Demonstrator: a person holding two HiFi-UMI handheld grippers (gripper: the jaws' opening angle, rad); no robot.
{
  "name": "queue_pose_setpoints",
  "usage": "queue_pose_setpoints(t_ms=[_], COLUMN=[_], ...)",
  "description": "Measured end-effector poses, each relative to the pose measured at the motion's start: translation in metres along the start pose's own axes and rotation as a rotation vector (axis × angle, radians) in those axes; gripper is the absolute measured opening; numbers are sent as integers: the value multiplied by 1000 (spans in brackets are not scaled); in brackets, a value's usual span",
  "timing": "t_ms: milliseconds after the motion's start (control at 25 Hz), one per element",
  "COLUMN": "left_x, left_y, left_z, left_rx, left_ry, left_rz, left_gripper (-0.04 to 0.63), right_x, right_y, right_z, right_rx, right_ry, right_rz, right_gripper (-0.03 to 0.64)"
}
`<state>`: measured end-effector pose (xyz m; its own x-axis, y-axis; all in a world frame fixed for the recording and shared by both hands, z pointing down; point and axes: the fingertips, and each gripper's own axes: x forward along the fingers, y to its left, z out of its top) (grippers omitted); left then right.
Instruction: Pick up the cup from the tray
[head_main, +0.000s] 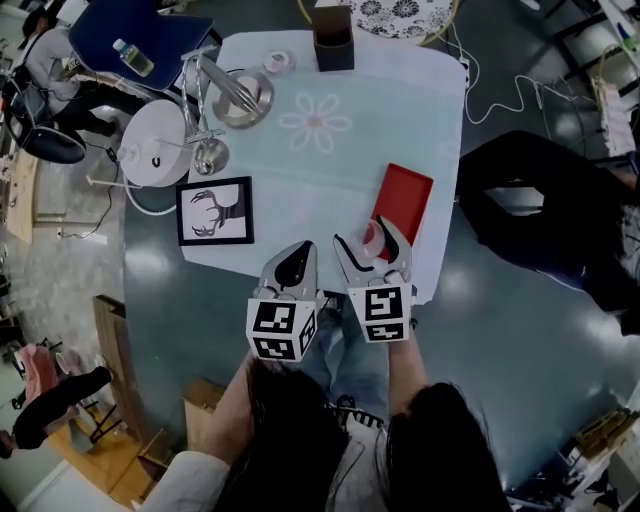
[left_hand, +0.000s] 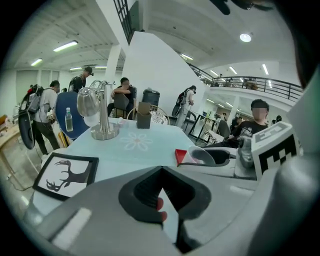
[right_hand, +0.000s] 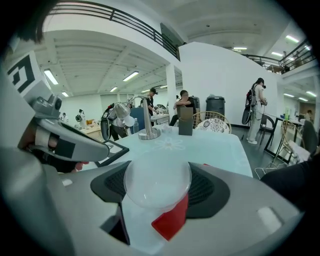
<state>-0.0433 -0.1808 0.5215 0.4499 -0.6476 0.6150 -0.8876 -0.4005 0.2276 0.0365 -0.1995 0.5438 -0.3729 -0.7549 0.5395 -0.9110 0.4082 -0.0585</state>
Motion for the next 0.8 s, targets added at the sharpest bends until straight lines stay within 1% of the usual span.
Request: queue_pose_setpoints(t_ms=[80, 200, 480, 800], left_x=[-3, -6, -15, -22], left_y=[7, 18, 47, 74], left_z=[1, -1, -3, -10], left_rx=[1, -18, -88, -126], left_ry=[-8, -20, -59, -77], left_rz=[11, 29, 71, 112], left_gripper=[0, 0, 0, 0], right_x=[6, 14, 30, 48], right_y=[8, 19, 49, 65], right_z=[3, 5, 3, -4], right_rx=[-8, -11, -1, 3], right_ry=[0, -2, 0, 11], right_rz=[10, 21, 49, 74], right_gripper=[345, 344, 344, 344])
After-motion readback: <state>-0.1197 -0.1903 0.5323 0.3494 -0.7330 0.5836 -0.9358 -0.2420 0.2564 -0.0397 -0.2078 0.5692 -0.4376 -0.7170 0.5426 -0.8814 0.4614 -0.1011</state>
